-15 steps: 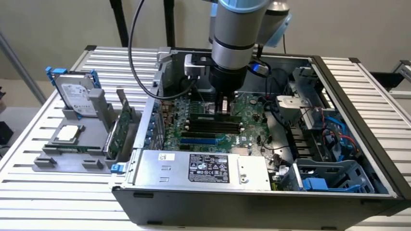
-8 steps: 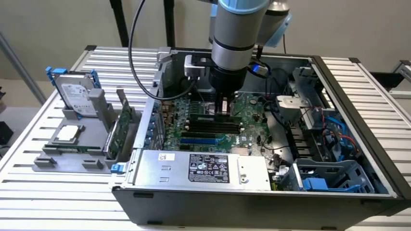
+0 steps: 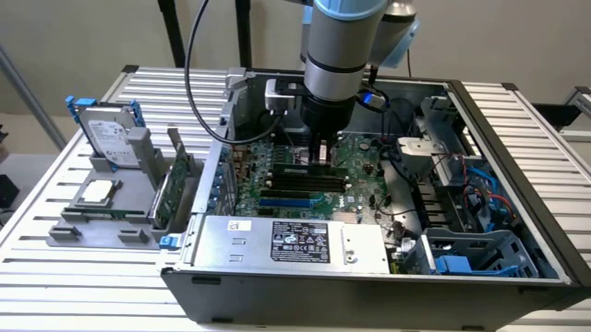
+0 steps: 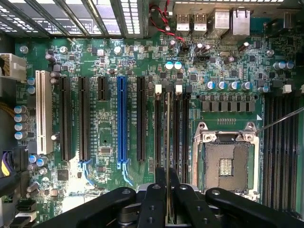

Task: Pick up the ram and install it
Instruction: 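Insert the ram into the slot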

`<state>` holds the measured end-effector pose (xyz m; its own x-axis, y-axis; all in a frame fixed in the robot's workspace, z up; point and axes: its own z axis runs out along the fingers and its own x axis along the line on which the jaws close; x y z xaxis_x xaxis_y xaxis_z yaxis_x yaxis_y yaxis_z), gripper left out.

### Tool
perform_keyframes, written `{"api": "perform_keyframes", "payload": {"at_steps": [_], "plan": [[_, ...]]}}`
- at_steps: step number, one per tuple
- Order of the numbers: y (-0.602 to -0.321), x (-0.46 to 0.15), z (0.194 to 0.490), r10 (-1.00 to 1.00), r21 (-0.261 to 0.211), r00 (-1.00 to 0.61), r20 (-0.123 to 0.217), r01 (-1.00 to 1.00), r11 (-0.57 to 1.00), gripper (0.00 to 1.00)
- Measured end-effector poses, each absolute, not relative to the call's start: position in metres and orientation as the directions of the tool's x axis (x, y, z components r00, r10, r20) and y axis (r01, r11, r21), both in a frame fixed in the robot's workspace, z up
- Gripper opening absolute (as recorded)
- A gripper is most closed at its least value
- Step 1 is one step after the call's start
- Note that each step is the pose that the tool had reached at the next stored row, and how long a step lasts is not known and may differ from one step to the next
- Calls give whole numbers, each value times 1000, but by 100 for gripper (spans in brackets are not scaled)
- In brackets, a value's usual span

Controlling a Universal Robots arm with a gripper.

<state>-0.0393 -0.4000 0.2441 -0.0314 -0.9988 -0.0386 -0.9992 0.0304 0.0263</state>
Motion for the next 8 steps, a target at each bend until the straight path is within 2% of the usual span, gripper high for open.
{"api": "perform_keyframes", "payload": {"at_steps": [8], "plan": [[-400,-39,240,-999,25,-31,-23,-999,31,0]]}}
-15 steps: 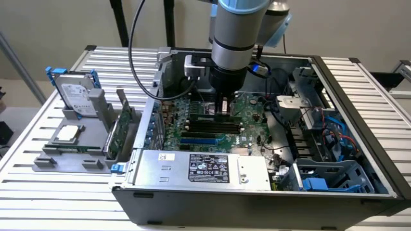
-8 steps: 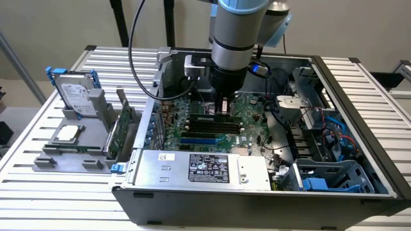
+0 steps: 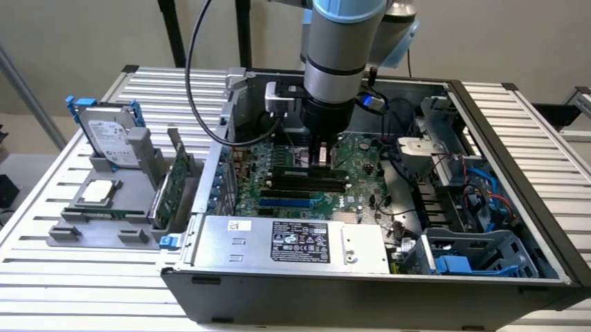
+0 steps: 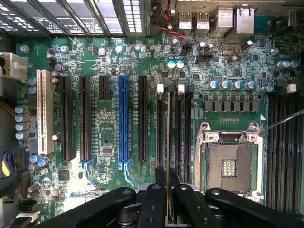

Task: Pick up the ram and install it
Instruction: 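Insert the ram into the slot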

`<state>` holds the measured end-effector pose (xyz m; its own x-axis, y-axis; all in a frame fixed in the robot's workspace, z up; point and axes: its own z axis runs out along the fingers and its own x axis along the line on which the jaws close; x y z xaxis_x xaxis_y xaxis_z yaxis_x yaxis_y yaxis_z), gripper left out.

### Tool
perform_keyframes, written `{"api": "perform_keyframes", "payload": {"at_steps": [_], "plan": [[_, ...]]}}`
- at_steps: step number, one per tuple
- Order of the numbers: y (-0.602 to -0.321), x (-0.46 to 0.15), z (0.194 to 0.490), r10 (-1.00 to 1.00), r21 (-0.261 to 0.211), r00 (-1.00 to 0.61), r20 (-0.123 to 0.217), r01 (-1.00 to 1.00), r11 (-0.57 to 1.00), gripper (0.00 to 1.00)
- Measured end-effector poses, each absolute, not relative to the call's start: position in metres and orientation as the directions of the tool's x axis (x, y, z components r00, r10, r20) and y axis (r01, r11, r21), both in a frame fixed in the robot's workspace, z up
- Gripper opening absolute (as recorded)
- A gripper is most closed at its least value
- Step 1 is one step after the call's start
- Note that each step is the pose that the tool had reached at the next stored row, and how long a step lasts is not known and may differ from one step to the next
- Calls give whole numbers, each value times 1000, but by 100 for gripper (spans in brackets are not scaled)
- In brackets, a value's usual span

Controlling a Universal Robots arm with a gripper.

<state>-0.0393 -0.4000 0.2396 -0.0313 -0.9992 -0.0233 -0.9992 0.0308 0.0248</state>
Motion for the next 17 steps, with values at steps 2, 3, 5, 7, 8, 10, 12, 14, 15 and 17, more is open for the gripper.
{"api": "perform_keyframes", "payload": {"at_steps": [2,3,5,7,8,10,12,14,15,17], "plan": [[-400,-39,239,-999,25,-31,-18,-999,31,0],[-400,-39,239,-999,25,-31,-17,-999,31,0],[-400,-39,238,-999,25,-31,-17,-999,31,0],[-400,-39,237,-999,24,-31,-18,-999,31,0],[-400,-39,237,-999,23,-31,-18,-999,31,0],[-400,-39,235,-999,19,-31,-17,-999,31,0],[-400,-39,233,-999,15,-31,-16,-999,31,0],[-400,-39,232,-999,12,-31,-14,-999,31,0],[-400,-40,232,-999,11,-31,-13,-999,31,0],[-400,-40,231,-999,11,-31,-11,-999,31,0]]}}
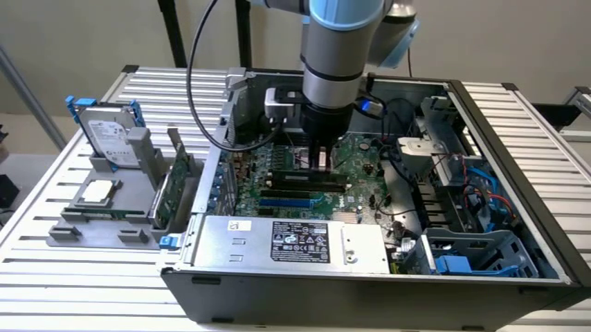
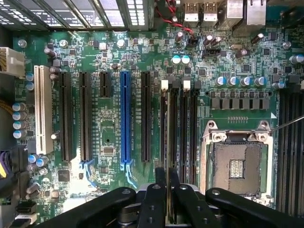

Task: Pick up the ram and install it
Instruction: 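Insert the ram into the slot, then press down the ram until it locks into place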

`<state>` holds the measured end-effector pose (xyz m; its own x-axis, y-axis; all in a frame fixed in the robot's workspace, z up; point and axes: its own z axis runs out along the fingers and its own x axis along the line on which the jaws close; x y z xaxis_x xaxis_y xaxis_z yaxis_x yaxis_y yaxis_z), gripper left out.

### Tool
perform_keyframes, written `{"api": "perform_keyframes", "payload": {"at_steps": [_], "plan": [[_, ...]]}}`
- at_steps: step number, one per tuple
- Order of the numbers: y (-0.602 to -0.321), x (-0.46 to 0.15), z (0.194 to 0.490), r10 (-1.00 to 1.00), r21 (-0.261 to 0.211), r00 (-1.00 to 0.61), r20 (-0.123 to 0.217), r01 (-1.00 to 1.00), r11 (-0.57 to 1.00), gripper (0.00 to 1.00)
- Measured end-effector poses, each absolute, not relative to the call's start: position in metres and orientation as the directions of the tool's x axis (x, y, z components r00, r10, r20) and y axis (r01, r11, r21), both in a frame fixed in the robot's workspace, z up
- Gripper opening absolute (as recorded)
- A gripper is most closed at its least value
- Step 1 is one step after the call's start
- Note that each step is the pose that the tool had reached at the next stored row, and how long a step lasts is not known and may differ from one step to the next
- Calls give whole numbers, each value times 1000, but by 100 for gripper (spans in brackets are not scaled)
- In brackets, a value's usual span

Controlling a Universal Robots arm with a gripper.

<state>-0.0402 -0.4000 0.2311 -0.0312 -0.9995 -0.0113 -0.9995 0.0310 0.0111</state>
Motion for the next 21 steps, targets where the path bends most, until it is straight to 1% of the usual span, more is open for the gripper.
{"api": "perform_keyframes", "payload": {"at_steps": [8,21], "plan": [[-400,-42,229,-1000,5,-31,4,-1000,31,0],[-399,-44,227,-999,-8,-32,5,-999,32,0]]}}
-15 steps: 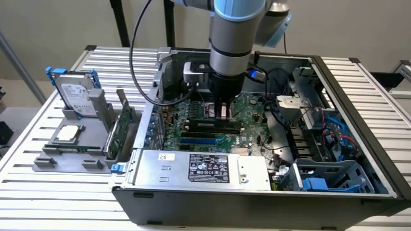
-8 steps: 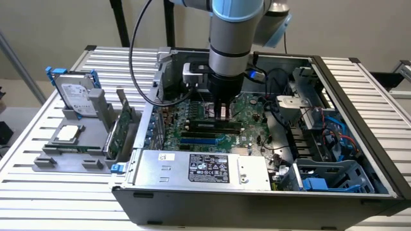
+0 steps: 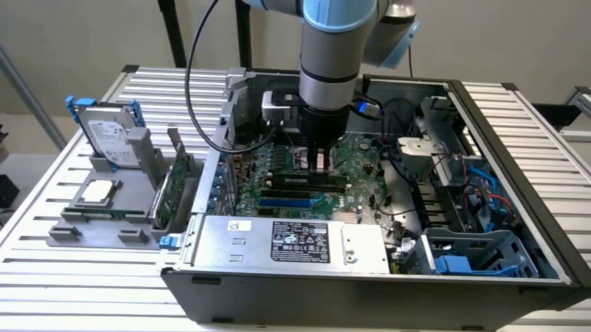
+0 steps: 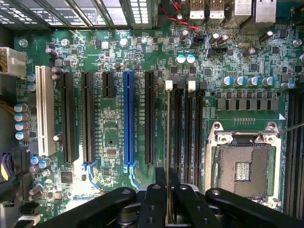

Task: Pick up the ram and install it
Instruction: 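Press down the ram until it locks into place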

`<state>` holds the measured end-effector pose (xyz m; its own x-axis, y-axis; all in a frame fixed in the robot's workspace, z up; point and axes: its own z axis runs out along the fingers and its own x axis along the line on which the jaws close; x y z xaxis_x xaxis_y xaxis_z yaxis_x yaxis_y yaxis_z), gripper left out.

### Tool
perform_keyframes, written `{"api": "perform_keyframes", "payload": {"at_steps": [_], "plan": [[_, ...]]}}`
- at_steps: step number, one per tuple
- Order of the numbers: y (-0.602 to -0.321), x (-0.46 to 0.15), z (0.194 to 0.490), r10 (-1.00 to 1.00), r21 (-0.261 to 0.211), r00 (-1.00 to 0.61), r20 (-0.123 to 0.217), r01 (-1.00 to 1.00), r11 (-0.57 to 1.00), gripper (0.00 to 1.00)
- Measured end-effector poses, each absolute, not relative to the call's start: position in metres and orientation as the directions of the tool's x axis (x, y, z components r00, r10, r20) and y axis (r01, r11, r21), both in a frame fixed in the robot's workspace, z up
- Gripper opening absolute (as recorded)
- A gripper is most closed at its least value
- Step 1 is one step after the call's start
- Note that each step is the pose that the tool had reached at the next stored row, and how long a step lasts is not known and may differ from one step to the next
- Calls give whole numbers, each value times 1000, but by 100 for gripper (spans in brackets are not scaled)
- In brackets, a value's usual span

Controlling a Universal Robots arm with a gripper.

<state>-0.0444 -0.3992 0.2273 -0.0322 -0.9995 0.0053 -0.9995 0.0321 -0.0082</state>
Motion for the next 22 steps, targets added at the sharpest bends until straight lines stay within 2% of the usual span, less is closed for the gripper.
{"api": "perform_keyframes", "payload": {"at_steps": [17,22], "plan": [[-394,-46,224,-999,-15,-33,12,-999,32,0],[-393,-47,223,-999,-17,-33,23,-999,32,0]]}}
